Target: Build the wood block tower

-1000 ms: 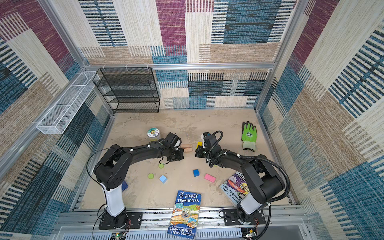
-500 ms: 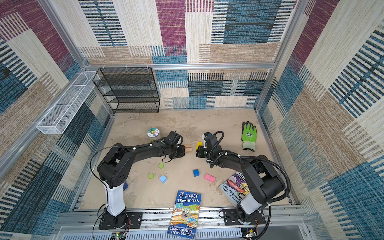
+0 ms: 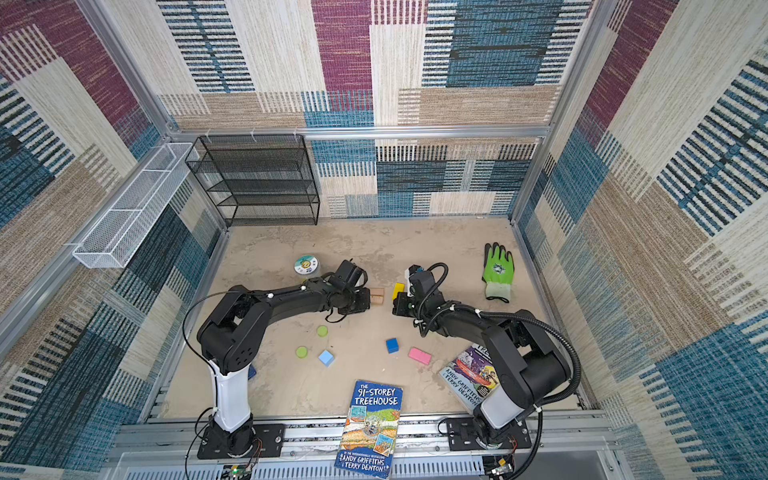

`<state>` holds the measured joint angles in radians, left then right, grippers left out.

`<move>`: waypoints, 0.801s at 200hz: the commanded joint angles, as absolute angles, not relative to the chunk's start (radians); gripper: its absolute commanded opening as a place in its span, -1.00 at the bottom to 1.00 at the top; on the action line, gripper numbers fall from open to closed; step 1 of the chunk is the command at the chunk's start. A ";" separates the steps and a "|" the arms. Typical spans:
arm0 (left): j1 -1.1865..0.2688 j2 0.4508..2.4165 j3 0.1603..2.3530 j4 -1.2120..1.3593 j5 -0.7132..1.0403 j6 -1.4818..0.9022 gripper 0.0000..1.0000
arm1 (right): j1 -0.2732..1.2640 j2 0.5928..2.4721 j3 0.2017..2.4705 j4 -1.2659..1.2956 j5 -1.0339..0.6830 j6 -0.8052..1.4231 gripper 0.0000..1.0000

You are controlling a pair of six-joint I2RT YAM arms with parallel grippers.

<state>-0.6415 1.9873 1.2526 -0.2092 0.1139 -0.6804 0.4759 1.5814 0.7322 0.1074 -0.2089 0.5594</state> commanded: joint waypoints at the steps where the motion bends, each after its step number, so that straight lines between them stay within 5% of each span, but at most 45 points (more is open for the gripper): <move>1: -0.640 1.994 1.254 -0.280 0.069 -0.681 -1.00 | 0.476 1.577 0.731 0.134 -0.206 0.566 -1.00; 81: -0.639 1.985 1.228 -0.229 0.121 -0.722 -0.99 | 0.476 1.577 0.731 0.134 -0.206 0.568 -1.00; 160: -0.641 1.979 1.218 -0.202 0.155 -0.747 -0.69 | 0.476 1.576 0.727 0.137 -0.206 0.569 -1.00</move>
